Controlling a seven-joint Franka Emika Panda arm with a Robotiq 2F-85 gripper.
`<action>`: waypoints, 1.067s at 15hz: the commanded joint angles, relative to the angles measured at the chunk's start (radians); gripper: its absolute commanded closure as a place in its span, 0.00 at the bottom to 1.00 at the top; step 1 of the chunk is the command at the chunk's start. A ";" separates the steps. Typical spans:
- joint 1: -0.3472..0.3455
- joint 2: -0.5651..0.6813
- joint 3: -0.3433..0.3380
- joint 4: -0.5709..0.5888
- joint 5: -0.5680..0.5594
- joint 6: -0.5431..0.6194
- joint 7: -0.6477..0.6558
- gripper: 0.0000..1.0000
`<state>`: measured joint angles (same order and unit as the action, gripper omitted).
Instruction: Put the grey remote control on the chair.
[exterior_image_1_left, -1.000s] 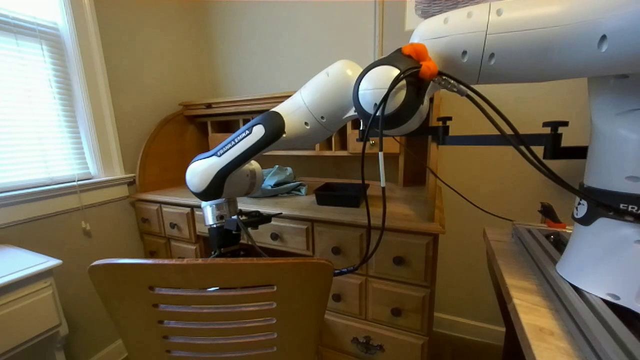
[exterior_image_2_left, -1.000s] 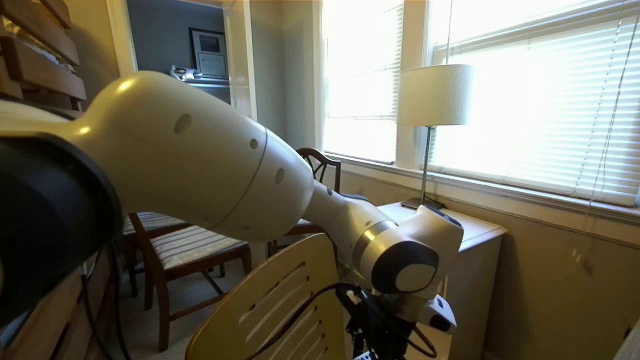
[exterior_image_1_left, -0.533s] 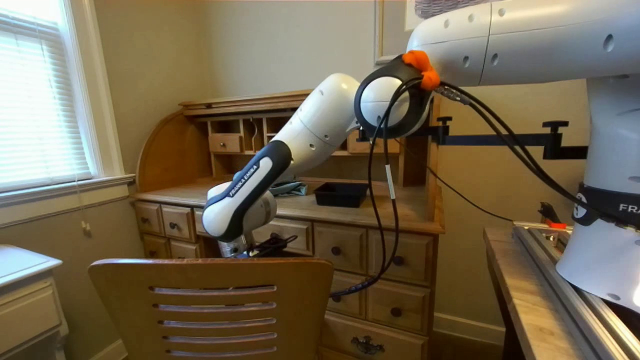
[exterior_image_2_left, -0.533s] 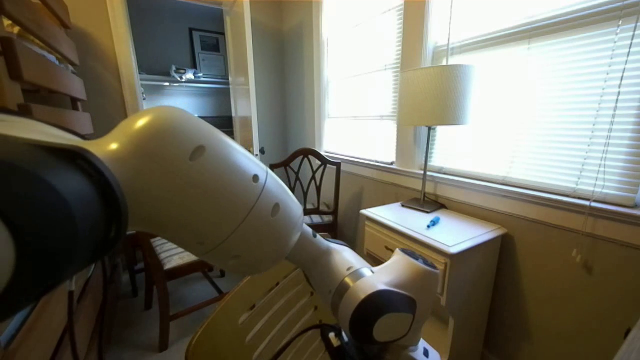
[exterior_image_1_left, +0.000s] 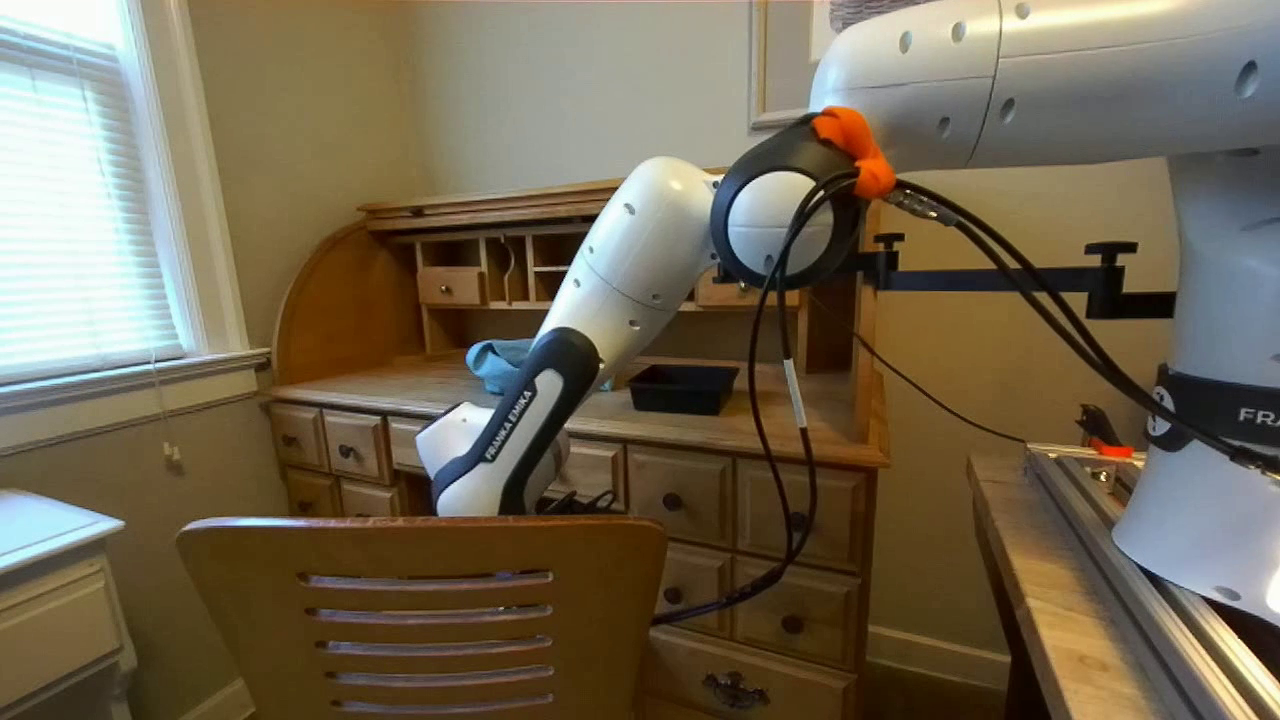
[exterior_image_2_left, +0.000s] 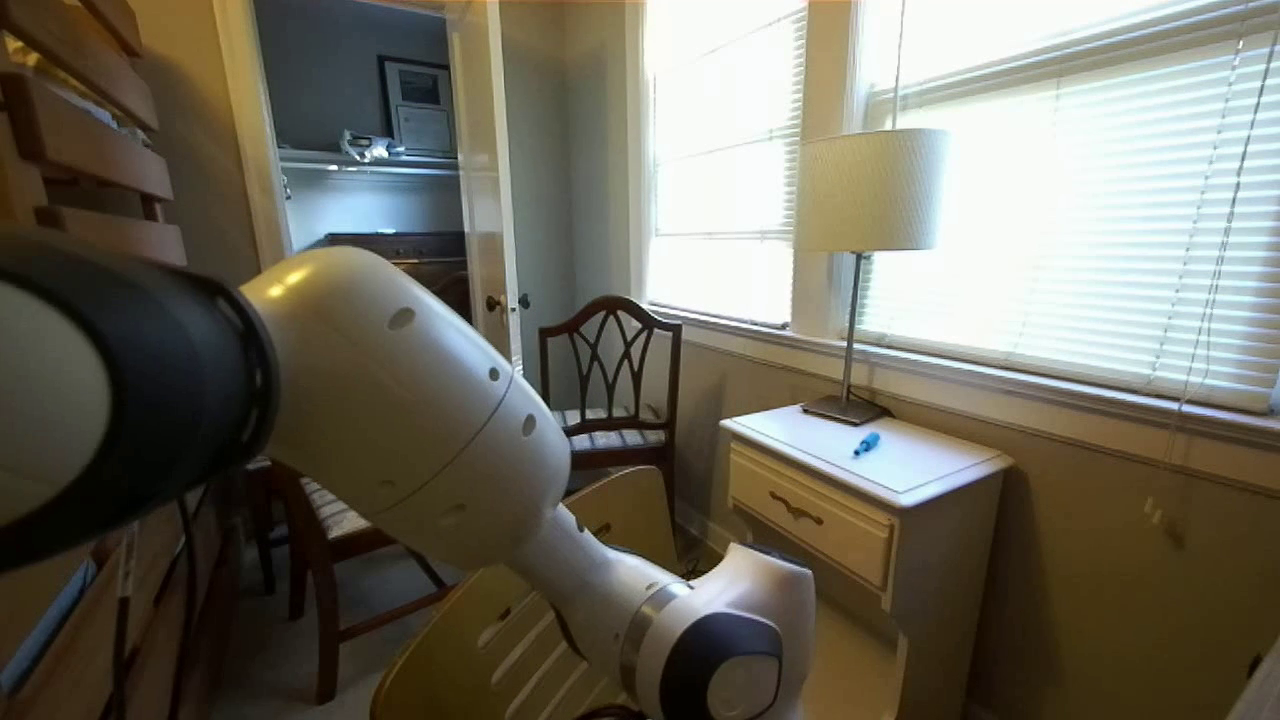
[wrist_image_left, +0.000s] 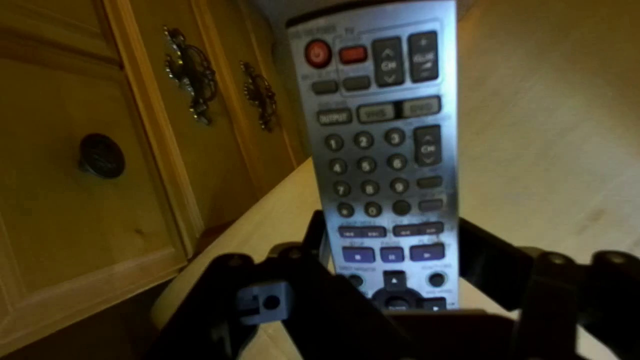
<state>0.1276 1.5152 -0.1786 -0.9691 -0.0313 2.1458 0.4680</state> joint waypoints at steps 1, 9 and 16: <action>0.028 0.000 -0.012 -0.019 -0.031 -0.019 0.089 0.64; -0.007 -0.004 0.048 -0.018 -0.014 -0.004 0.007 0.64; 0.101 -0.002 -0.066 -0.099 -0.055 0.118 0.329 0.64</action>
<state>0.1735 1.5132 -0.1990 -1.0275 -0.0522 2.2176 0.6424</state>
